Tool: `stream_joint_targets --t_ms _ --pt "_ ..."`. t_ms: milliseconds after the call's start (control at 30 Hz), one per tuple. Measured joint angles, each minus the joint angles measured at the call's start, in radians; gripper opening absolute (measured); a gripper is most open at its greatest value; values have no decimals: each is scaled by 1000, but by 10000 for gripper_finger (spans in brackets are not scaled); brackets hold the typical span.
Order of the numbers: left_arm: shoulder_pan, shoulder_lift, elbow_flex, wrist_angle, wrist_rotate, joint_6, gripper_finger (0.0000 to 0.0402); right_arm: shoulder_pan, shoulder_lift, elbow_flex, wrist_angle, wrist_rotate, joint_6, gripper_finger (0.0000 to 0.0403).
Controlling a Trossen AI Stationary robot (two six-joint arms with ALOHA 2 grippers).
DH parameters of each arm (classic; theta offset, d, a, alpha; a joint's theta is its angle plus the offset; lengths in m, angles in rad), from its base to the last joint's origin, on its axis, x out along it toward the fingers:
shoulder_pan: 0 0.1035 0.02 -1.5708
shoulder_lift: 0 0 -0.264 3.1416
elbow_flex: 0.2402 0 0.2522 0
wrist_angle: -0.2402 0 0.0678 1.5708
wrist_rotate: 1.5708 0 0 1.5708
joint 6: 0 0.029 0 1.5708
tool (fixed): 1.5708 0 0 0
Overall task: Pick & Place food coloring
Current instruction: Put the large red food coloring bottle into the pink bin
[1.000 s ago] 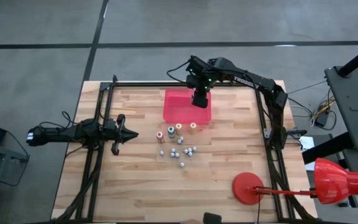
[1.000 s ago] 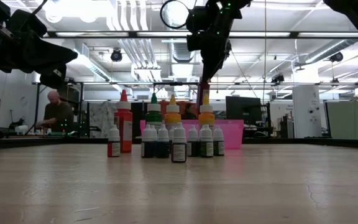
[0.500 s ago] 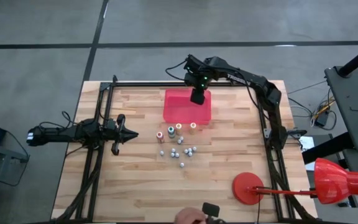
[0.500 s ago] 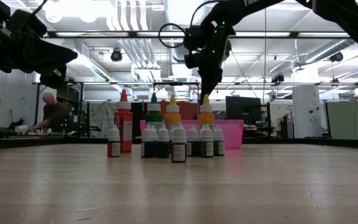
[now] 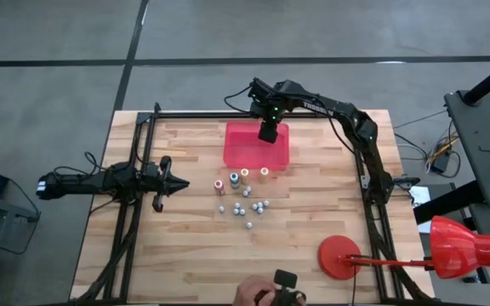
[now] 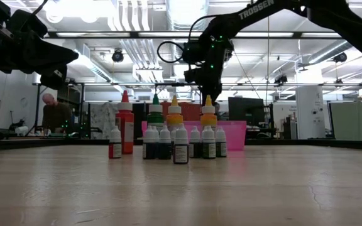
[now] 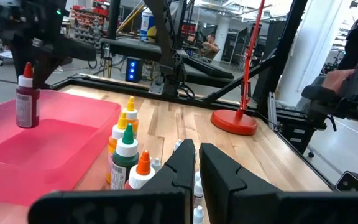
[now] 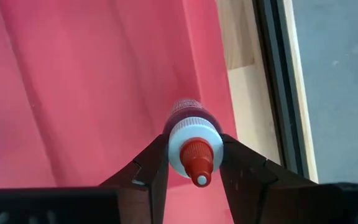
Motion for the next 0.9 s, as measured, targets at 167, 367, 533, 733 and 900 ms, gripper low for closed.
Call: stream_joint_targets --t_ms 167,367,533,733,900 --pt "0 0 0 0 0 0 0 -4 1 -1 16 -2 0 111" --pt "0 0 0 0 0 0 0 -7 1 -8 15 -3 1 111" --pt "0 0 0 0 0 0 0 -9 1 -23 23 -3 0 111" --pt "0 0 0 0 0 0 0 -11 2 -64 59 -3 4 111" --pt "0 0 0 0 0 0 0 -10 2 -76 71 -6 4 111"
